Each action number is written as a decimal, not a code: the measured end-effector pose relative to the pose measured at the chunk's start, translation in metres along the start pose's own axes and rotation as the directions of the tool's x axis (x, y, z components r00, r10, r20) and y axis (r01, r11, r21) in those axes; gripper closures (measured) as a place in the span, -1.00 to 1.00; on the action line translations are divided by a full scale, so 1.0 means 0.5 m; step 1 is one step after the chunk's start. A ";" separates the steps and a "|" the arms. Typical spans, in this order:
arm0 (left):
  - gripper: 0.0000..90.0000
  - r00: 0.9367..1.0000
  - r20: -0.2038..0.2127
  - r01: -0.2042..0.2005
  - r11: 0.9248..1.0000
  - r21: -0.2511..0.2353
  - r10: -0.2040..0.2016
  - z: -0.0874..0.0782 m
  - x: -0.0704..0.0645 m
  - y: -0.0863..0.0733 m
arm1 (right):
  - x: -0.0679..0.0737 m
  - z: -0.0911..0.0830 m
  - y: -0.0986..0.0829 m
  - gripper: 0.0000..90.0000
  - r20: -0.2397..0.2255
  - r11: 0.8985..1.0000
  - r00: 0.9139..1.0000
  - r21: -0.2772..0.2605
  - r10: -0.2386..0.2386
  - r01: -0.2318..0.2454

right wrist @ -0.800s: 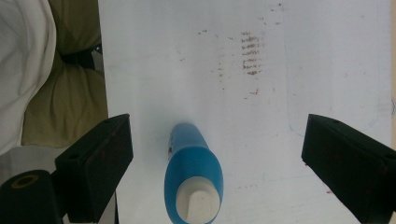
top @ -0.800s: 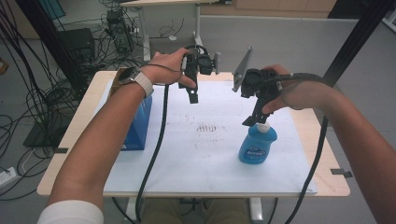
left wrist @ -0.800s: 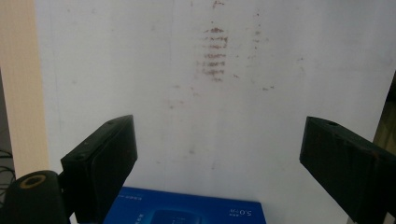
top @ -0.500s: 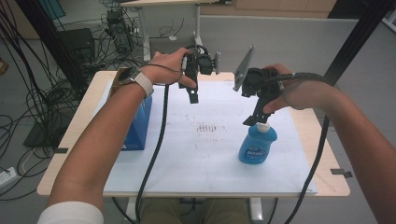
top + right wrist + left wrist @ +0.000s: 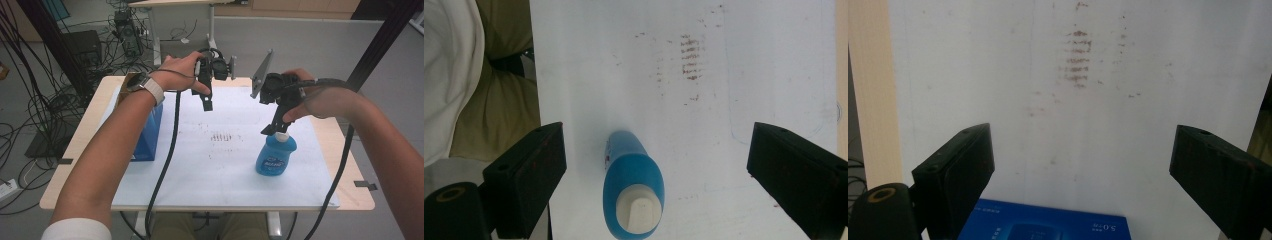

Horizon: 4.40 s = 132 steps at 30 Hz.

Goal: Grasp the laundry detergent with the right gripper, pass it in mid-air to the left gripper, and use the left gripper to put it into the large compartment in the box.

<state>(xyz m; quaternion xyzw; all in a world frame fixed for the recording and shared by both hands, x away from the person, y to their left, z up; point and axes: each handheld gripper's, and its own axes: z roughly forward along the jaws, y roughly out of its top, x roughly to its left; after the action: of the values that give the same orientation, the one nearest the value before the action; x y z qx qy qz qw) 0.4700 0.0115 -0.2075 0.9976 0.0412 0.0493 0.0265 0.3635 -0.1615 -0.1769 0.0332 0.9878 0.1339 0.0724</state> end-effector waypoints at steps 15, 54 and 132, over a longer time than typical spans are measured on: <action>-0.75 1.000 0.000 0.004 1.000 -0.008 -0.004 0.001 -0.002 -0.001 | 0.002 -0.001 0.001 -0.82 0.001 1.000 1.000 0.000 -0.001 0.001; -0.76 1.000 -0.002 0.012 1.000 -0.012 -0.012 0.003 -0.004 -0.005 | 0.006 -0.014 -0.011 -0.86 0.018 1.000 1.000 -0.018 0.014 -0.014; -0.75 0.999 0.015 0.037 0.999 -0.031 -0.036 0.044 -0.009 -0.009 | 0.025 0.074 -0.248 -0.88 -0.030 0.983 0.992 -0.134 0.121 -0.124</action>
<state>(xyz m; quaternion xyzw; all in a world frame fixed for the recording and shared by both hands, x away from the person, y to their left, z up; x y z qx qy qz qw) 0.4674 0.0146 -0.2299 0.9965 0.0584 0.0422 0.0432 0.3513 -0.2699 -0.2474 0.0876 0.9732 0.2052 0.0556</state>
